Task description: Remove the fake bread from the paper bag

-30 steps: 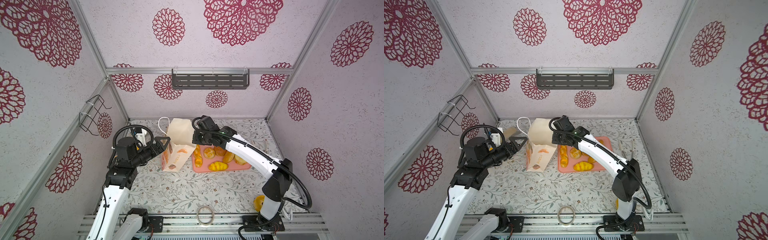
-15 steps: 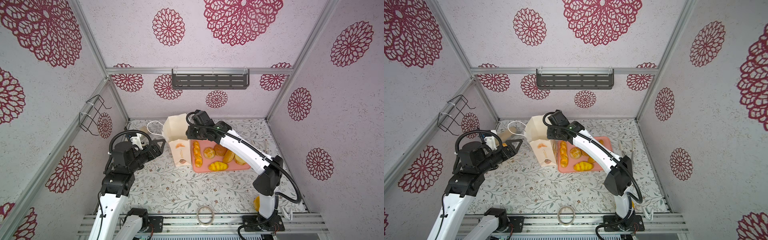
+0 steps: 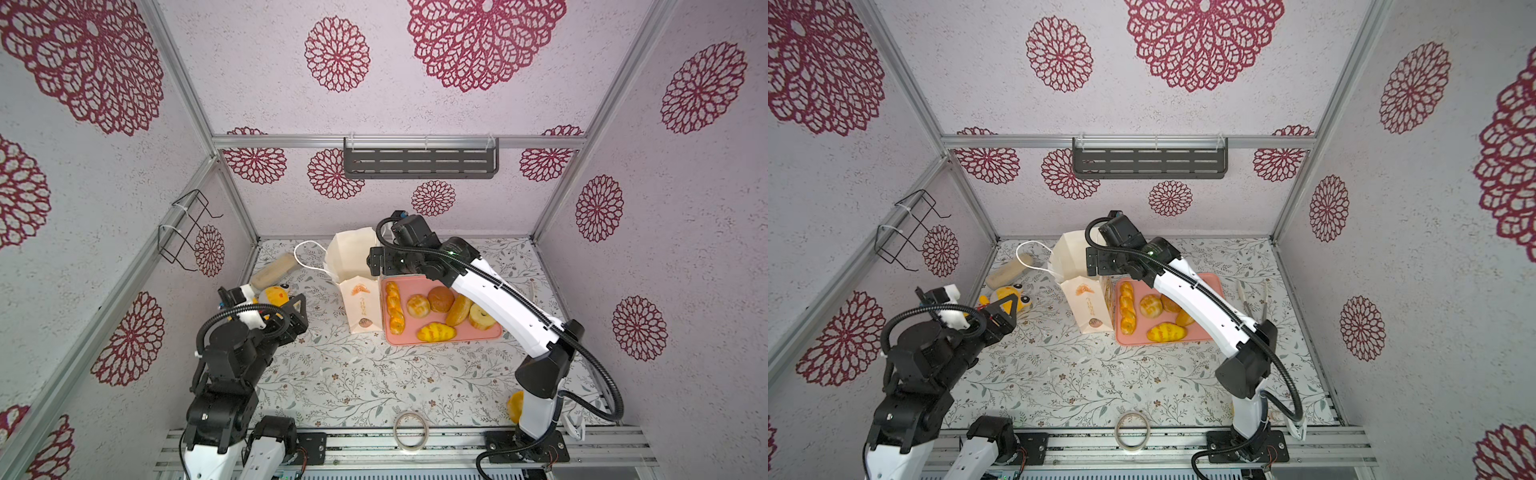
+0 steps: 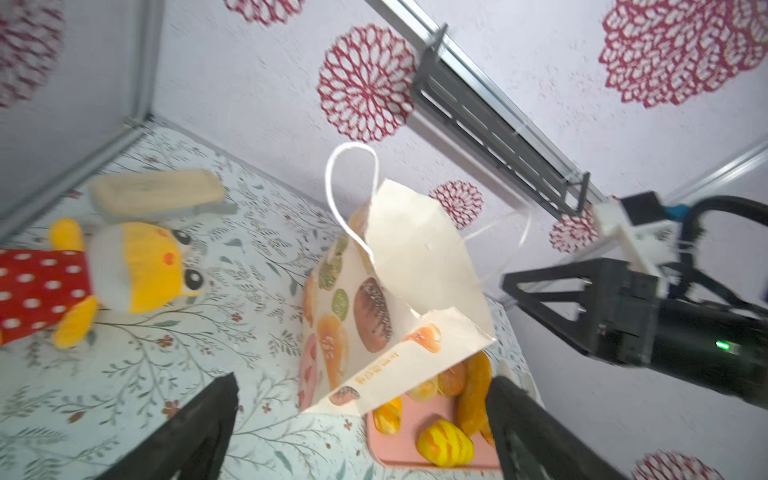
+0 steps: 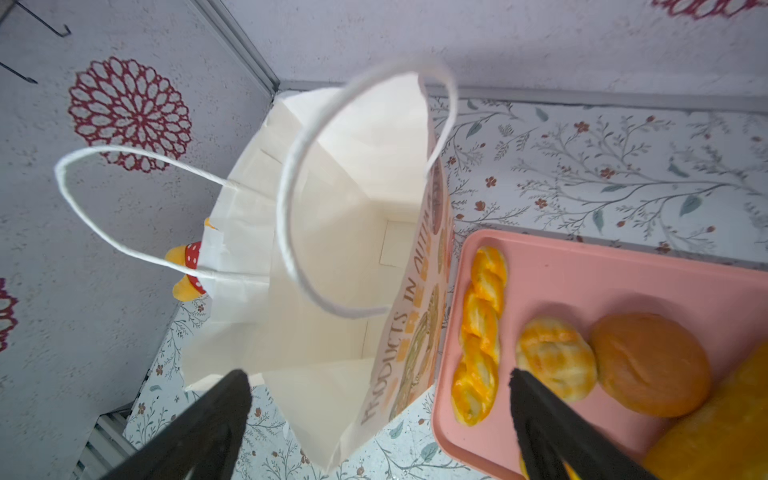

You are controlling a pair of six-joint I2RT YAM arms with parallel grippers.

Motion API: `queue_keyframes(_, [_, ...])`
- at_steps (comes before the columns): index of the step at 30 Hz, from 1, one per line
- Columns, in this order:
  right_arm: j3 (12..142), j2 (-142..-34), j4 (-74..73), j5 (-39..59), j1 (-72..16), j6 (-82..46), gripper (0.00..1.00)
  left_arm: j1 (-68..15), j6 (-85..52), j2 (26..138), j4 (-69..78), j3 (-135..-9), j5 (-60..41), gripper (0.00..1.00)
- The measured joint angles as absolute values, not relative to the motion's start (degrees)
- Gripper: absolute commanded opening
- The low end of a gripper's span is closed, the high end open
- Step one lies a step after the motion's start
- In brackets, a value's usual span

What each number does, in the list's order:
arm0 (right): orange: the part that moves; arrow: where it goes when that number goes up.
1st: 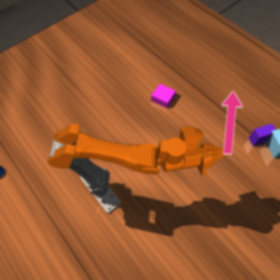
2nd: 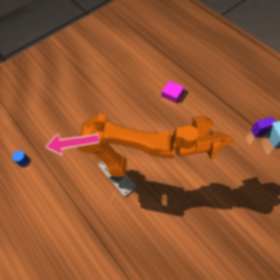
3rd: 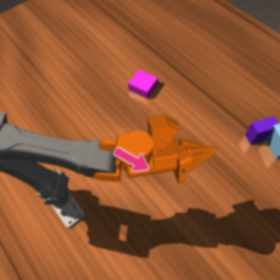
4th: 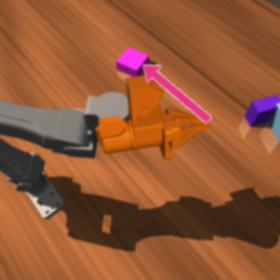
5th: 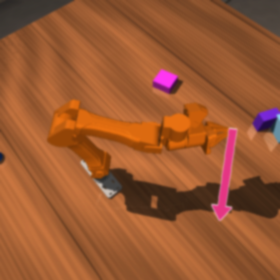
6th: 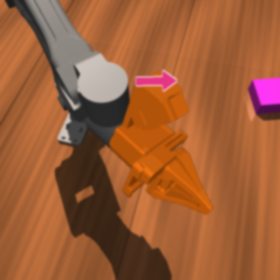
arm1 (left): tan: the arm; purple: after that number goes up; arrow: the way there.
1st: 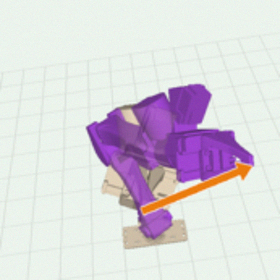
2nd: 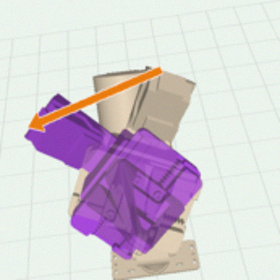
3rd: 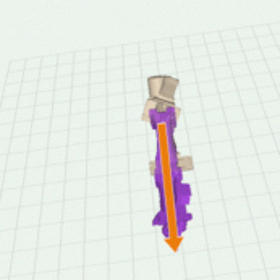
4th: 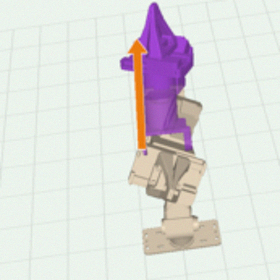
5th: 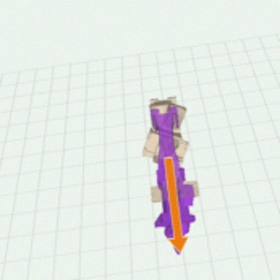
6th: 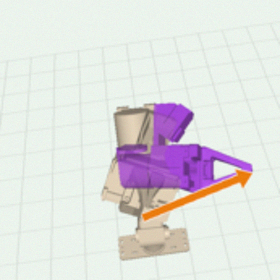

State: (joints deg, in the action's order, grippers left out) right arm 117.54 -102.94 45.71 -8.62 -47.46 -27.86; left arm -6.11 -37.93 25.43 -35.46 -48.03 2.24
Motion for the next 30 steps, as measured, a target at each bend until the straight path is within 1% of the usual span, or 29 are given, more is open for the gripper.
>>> queue_keyframes(2, [111.83, -96.9, 42.87, -11.07, -47.27, -24.4, 0.99, -6.11, -37.65, 21.89, -34.68, -45.01, 7.03, 0.97])
queue_keyframes(4, [102.87, -88.97, 38.04, -14.11, -46.78, -19.97, 0.99, -6.11, -36.95, 20.18, -34.15, -42.35, 11.38, 0.97])
queue_keyframes(6, [93.06, -80.47, 33.34, -17.37, -45.63, -15.53, 0.99, -6.11, -35.79, 20.05, -33.71, -40.32, 14.66, 0.97])
queue_keyframes(8, [87.68, -74.67, 30.39, -20.27, -44.27, -11.73, 0.99, -6.11, -34.48, 20.53, -33.43, -38.89, 16.69, 0.97])
queue_keyframes(9, [78.72, -70.32, 18.24, -20.62, -42.5, -8.4, 0.99, -6.11, -32.56, 20.69, -31.14, -37.56, 17.82, 0.97])
queue_keyframes(10, [68.14, -63.77, 8.71, -21.85, -39.94, -4.8, 0.99, -6.11, -30.98, 21.43, -28.56, -35.9, 19.16, 0.97])
queue_keyframes(12, [48.75, -53.45, -1.43, -23.99, -32.75, 0.71, 0.99, -6.0, -27.81, 23.62, -23.11, -31.92, 21.56, 0.97])
queue_keyframes(14, [35.81, -48.31, -8.38, -25.65, -23.88, 3.66, 0.99, -5.63, -24.4, 26.96, -16.27, -26.65, 23.49, 0.97])
queue_keyframes(17, [27.05, -50.94, -15.68, -25.71, -15.03, 4.6, 0.99, -4.05, -21.12, 32.27, -7.77, -20.67, 25.32, 0.97])
queue_keyframes(21, [20.21, -58.17, -24.36, -24.27, -8.64, 4.25, 0.99, 0.3, -19.51, 40.16, 0.38, -17.89, 25.19, 0.97])
queue_keyframes(24, [19.25, -65.52, -31.64, -22.61, -6.37, 3.18, 0.99, 3.07, -19.27, 44.91, 6.72, -16.38, 24.47, 0.97])
queue_keyframes(30, [18.59, -81.17, -47.83, -18.96, -5.72, 2.74, 0.99, 9.41, -19.62, 54.48, 17.85, -15.49, 20.75, 0.97])
